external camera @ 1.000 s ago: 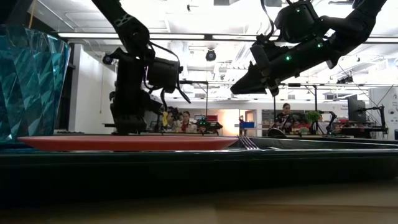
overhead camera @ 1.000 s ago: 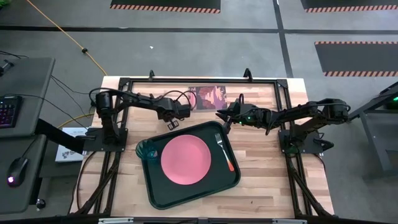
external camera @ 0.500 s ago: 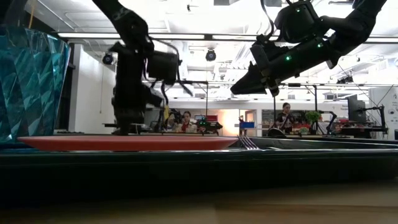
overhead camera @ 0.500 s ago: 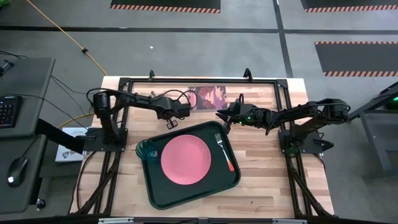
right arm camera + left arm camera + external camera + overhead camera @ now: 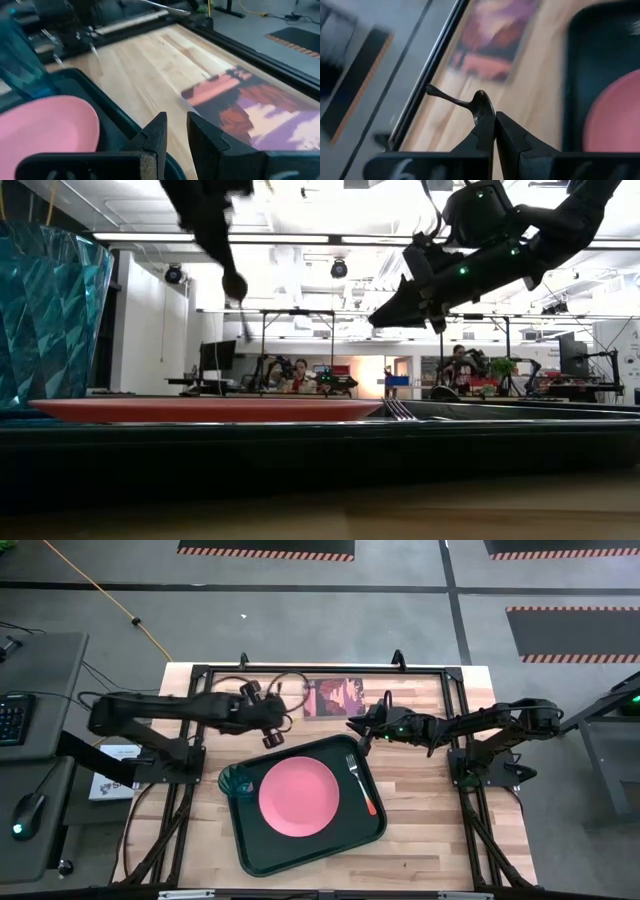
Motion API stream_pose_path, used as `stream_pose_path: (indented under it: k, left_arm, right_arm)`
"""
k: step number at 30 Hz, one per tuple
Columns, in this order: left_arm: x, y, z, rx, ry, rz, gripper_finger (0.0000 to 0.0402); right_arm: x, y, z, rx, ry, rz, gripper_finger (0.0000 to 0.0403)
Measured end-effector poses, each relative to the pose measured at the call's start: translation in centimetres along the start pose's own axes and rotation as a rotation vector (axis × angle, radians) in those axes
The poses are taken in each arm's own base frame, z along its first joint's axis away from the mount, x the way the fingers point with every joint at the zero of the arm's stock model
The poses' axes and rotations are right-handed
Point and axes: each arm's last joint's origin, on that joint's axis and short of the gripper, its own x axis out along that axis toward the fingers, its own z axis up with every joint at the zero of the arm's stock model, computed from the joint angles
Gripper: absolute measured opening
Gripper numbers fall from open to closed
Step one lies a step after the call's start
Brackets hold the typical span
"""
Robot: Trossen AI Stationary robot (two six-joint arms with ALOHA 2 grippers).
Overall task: Pick and place plate/cup/fork/spoon on tray
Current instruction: Put the black spoon on the black serving tray to the left of the orange fork
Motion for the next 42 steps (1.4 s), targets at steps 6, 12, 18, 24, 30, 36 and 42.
stream_pose_path:
  k: [6,12,18,24,30,36,42]
  left_arm:
    - [-4.8,-0.3,0.4,0.083,-0.261,-0.289,0.0]
    - [-6.5,-1.2,1.1,0.074,-0.405,-0.39,0.0]
    - [-6.7,-1.5,1.1,0.068,-0.408,-0.439,0.0]
    - [-6.6,-2.0,1.1,0.05,-0.384,-0.528,0.0]
    - [-6.0,-2.4,1.3,0.055,-0.366,-0.522,0.0]
    - [-5.7,-2.7,1.4,0.06,-0.355,-0.519,0.0]
    - [-5.5,-2.9,1.4,0.061,-0.346,-0.517,0.0]
  right_arm:
    - [-0.1,0.8,1.2,0.002,-0.103,0.2,0.0067]
    - [-0.6,1.9,2.2,-0.021,-0.211,0.334,0.0074]
    - [-0.9,3.1,2.0,-0.136,-0.233,0.342,0.0134]
    - [-0.4,4.7,3.0,-0.368,-0.193,0.267,0.0206]
    - [1.0,6.8,5.4,-0.566,-0.077,0.18,0.022]
    - [3.3,7.1,6.0,-0.608,-0.04,0.149,0.022]
    - [5.5,7.4,5.4,-0.643,-0.003,0.127,0.0218]
